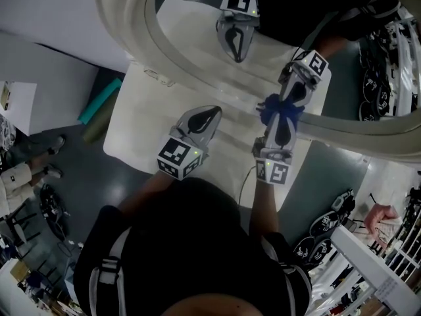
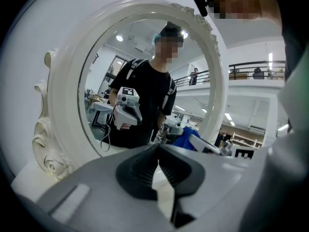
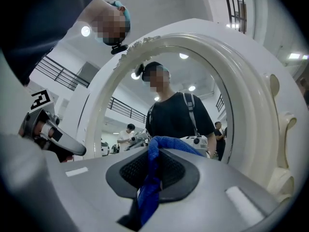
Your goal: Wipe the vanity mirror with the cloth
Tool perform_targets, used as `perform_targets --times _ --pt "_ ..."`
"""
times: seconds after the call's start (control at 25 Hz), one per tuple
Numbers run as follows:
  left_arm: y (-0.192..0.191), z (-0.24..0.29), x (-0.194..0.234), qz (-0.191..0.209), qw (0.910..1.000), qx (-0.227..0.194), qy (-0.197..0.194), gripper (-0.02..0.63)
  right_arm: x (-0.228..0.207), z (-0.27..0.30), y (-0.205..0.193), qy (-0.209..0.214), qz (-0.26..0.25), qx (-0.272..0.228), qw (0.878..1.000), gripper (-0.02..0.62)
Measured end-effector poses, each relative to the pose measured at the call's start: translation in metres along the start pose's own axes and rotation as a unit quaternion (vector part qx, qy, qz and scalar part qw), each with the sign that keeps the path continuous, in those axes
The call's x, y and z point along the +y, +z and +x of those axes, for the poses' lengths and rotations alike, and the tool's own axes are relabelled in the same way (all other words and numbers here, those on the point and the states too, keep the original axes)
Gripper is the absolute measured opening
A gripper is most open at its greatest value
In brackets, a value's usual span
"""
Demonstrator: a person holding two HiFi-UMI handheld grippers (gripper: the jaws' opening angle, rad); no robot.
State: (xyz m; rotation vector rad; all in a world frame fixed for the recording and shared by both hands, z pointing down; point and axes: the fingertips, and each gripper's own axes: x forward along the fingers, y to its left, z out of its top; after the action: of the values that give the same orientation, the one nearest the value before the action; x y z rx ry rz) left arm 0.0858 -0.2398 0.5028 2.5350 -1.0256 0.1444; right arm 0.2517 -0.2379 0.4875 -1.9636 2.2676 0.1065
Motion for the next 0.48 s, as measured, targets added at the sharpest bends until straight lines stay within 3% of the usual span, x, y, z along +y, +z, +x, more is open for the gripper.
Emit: perform_targets --times 0.48 --pt "-0.013 -0.013 -0.002 0.000 0.9999 -0.013 0.003 0.006 0.025 -0.001 -0.018 0.045 -0.016 -0.004 0.999 0.036"
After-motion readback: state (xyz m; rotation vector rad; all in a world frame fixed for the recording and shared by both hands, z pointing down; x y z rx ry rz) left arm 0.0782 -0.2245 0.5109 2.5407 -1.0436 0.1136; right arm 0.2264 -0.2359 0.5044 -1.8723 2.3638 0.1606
